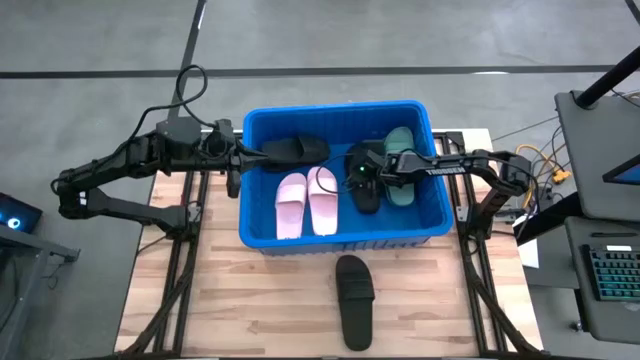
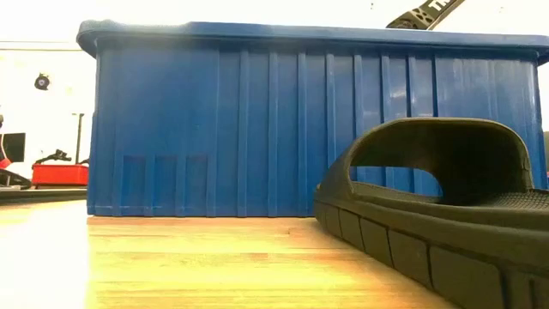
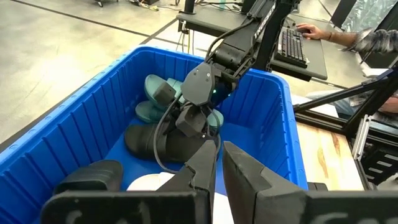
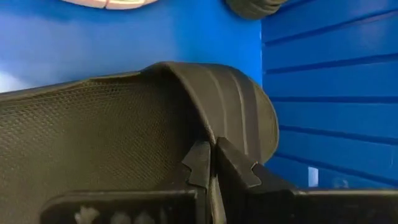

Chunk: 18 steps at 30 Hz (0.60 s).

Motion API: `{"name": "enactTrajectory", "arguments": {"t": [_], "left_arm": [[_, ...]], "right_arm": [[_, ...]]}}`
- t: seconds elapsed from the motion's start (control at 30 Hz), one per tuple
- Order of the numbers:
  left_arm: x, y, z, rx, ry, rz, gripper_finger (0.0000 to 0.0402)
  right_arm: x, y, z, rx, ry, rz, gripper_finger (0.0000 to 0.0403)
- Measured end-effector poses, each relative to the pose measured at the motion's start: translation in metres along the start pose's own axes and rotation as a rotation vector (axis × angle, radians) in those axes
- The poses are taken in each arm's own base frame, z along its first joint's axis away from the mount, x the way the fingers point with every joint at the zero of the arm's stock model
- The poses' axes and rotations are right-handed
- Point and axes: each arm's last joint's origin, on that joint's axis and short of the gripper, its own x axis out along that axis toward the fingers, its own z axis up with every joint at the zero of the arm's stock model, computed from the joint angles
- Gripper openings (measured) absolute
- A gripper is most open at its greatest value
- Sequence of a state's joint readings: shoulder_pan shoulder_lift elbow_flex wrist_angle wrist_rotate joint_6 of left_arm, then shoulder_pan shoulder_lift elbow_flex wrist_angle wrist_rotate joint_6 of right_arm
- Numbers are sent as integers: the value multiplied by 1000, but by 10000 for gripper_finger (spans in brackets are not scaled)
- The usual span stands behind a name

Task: Pick and place slides into bin
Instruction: Put the black slide into the blue container

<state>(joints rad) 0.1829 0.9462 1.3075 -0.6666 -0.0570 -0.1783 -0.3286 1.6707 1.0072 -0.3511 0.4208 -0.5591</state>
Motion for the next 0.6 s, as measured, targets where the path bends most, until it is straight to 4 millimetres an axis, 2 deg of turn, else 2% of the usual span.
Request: {"name": "enactTrajectory", "arguments": {"t": [0.43, 0.6], "left_arm": [[0, 0, 0, 0, 0, 0, 13], [0, 0, 0, -1, 0, 0, 13]], "right_arm": [[0, -5, 7, 52, -74, -54, 12], [0, -5, 7, 48, -67, -49, 35]]}}
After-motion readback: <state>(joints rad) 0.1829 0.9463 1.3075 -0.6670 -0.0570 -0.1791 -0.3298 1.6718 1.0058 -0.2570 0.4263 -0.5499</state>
